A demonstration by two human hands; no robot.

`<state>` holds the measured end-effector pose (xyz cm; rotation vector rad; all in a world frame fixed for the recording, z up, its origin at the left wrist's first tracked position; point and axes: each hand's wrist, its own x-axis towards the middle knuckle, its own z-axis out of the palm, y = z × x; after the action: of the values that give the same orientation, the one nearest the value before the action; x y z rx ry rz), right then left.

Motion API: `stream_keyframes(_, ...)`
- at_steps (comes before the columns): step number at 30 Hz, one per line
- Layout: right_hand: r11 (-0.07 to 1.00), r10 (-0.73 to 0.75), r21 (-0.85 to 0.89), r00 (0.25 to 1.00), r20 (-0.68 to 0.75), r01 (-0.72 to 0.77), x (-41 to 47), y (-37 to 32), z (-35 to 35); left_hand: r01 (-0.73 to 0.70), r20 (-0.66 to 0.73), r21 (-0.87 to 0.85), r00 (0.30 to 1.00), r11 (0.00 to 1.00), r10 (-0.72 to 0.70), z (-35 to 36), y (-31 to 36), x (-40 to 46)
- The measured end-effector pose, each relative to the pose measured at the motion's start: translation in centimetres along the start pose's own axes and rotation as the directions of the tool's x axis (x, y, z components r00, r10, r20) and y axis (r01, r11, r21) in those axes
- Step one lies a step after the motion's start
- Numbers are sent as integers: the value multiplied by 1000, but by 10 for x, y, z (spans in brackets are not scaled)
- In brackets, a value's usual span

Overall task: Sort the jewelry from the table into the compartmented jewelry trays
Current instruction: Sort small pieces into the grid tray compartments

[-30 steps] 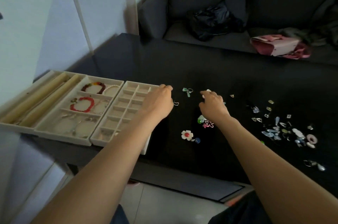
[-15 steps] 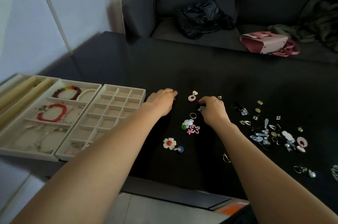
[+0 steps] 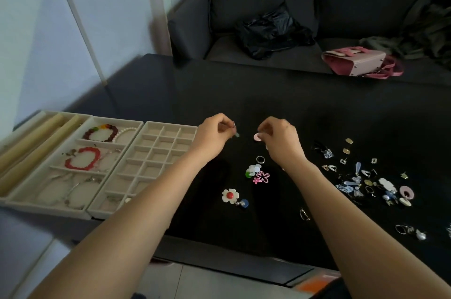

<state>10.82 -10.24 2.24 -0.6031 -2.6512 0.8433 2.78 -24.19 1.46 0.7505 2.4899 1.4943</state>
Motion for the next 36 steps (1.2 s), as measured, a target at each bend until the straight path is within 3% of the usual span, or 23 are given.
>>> stream_keyframes(2,988,-8,157,999,39,2,-5,-15,-3,57,-23,-208,998,976,-63,-13,5,-11)
stream_keyframes(4,923,46,374,990,131,-93,-12,-31,-3,109,-42,-388,990,915,-136,-29,9,-22)
stream_keyframes(7,633,149,677,917,369,-375,-23,-53,-1,172,-20,-551,976,816,-219,-46,13,-36)
stream_keyframes(10,371,150,738,821,552,-564,-34,-69,2,237,31,-630,959,740,-281,-55,9,-48)
stream_keyframes(14,189,113,724,747,655,-663,-43,-85,7,251,44,-629,956,735,-289,-61,4,-58)
stream_keyframes(15,195,107,726,750,652,-659,-45,-89,9,243,32,-614,958,751,-284,-63,3,-60)
stream_keyframes(17,313,85,725,779,622,-613,-46,-92,12,232,13,-594,960,770,-279,-67,1,-64)
stream_keyframes(20,457,53,709,812,581,-537,-48,-98,17,239,19,-655,954,717,-300,-75,-1,-67)
stream_keyframes(27,450,39,732,830,556,-511,-49,-111,25,252,101,-907,908,337,-407,-95,1,-75)
stream_keyframes(34,443,-37,734,808,588,-514,-59,-128,31,255,118,-934,880,250,-460,-120,-1,-92)
stream_keyframes(36,441,-62,740,805,590,-509,-61,-132,34,280,126,-920,873,274,-471,-127,-6,-96)
